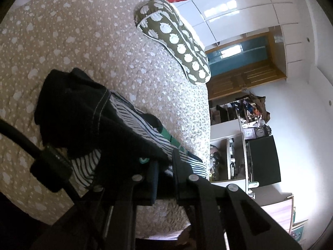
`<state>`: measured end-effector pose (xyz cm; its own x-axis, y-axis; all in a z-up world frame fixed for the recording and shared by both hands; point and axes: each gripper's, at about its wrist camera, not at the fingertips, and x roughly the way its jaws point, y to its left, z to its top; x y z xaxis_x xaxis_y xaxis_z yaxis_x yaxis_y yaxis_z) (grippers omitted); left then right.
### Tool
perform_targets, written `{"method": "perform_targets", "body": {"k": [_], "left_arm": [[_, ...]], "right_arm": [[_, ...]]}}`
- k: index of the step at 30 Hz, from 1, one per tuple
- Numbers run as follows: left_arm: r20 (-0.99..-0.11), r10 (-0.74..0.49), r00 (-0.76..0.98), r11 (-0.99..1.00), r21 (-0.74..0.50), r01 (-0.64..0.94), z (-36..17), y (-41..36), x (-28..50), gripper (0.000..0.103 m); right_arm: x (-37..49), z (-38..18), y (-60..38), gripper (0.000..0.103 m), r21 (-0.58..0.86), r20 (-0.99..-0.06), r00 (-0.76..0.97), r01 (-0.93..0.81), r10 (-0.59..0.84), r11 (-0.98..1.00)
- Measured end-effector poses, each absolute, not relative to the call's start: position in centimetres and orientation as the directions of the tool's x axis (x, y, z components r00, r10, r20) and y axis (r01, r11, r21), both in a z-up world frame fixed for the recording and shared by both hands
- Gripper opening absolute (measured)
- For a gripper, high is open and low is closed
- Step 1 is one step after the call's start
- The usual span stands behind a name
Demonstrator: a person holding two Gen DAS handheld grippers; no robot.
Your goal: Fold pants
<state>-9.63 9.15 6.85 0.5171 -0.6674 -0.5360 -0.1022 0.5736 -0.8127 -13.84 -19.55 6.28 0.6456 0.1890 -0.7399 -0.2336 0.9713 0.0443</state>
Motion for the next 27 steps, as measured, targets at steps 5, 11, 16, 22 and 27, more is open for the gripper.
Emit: {"method": "perform_targets", "body": {"k": [5,11,16,22,27], "left_arm": [[-0.556,-0.652,0.515,0.601,-0.793,-0.096,7.4,8.7,-8.6,0.011],[-0.599,-0.596,0.534,0.666,-0.741,-0.089,9.2,8.8,-4.1,0.011],[-0.677,-0.521,0.520,0.738,-0.663,-0.124,8.5,8.8,2.6,0.011],[-0.707,-0.508,0.492,0.721,-0.661,-0.205,5.6,10.7,8.1,0.013],[-0.685,-0.522,0.509,0.692,-0.689,-0.217,5.2,12.4,8.7,0.024]], "right_arm": [[-12.6,7.7,-22.4,0.005,0.168,-0.758,0.594,-0.223,0.270,0.960],[-8.2,12.5,-22.0,0.005,0.173,-0.727,0.611,-0.277,0.312,0.945],[-1.0,12.0,-20.6,0.005,0.153,-0.769,0.570,-0.277,0.291,0.949],[6.5,8.4,-20.7,0.048,0.191,-0.841,0.468,-0.209,0.270,0.959],[7.5,8.7,-22.4,0.070,0.107,-0.838,0.512,-0.181,0.186,0.978]]}}
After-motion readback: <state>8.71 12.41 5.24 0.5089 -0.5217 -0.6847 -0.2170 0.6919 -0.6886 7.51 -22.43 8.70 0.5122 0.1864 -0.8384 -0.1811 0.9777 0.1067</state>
